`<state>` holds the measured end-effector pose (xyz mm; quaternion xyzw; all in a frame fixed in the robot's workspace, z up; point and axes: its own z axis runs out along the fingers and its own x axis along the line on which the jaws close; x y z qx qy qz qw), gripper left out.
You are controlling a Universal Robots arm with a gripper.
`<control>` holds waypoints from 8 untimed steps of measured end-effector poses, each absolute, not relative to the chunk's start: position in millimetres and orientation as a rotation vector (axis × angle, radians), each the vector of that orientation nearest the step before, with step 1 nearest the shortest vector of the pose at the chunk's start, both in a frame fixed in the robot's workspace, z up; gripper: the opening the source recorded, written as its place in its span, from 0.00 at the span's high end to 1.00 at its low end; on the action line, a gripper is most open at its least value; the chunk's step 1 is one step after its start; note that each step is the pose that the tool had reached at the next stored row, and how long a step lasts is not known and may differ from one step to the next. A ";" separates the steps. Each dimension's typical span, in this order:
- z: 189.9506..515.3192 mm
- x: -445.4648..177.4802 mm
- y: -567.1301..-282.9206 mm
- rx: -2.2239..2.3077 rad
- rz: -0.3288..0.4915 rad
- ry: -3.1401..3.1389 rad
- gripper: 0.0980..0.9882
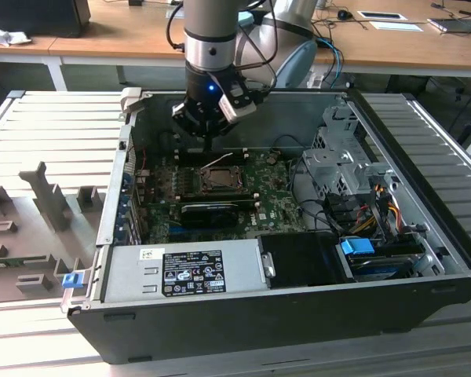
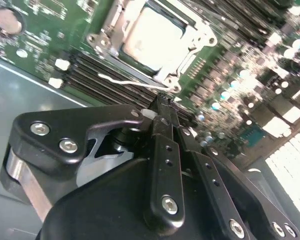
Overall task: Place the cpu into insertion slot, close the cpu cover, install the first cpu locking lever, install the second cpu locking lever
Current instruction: 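Install the first cpu locking lever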
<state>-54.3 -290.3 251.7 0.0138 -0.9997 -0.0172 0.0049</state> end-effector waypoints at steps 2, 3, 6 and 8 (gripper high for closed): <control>251.4 -52.3 -290.3 0.043 -0.054 -3.131 0.99; 251.4 -52.2 -290.3 0.044 -0.054 -3.132 0.99; 251.3 -52.1 -290.3 0.045 -0.054 -3.147 0.99; 251.2 -52.1 -290.3 0.047 -0.054 -3.173 0.99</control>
